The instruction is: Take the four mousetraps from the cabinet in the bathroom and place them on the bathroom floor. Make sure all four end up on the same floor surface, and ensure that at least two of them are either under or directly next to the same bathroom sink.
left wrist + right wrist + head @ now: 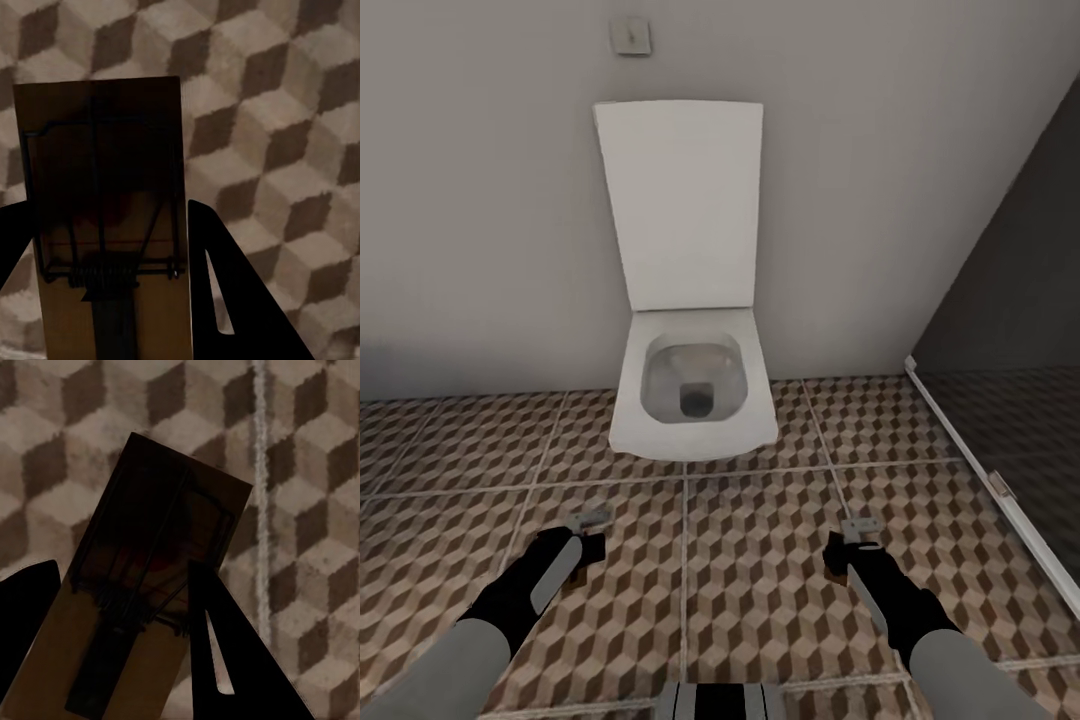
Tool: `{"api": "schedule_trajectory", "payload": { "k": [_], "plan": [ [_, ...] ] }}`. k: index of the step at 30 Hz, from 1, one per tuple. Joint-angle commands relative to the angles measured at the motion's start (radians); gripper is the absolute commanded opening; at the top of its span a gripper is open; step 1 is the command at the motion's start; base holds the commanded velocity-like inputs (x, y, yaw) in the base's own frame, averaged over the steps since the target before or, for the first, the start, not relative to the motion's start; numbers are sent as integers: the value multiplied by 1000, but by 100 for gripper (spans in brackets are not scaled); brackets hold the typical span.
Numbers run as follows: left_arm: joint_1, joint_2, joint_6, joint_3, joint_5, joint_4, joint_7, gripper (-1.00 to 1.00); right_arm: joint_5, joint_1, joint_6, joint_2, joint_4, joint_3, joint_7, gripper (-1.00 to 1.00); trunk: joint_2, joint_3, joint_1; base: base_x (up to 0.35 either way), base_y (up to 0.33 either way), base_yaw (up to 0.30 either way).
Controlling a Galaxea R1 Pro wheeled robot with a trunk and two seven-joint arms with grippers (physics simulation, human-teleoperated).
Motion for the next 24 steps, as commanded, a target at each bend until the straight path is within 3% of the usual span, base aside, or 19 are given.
{"api": "schedule_trajectory", "payload": {
  "k": [1, 7, 12, 16, 24],
  "plan": [
    [-1, 1, 2, -6, 7, -2, 8, -100, -4, 0, 8, -2, -2, 6, -8, -100, -1, -5, 0, 0, 0, 155],
    [-1, -2, 1, -7, 7, -6, 8, -100, -5, 0, 11, -6, -3, -10, -6, -100, -2, -28, 3, 0, 0, 232],
    [-1, -1, 1, -7, 7, -14, 10, -100, -5, 0, 11, -7, -3, -53, -6, -100, -3, -47, 5, 0, 0, 265],
    [-1, -1, 1, -7, 7, -16, 11, -100, -4, 0, 11, -8, -3, -63, -6, -100, -3, -47, 5, 0, 0, 209],
    [-1, -3, -1, -9, 7, -23, 14, -100, -4, 0, 11, -11, -4, -66, -6, -100, -3, -47, 5, 0, 0, 38]
  ]
}}
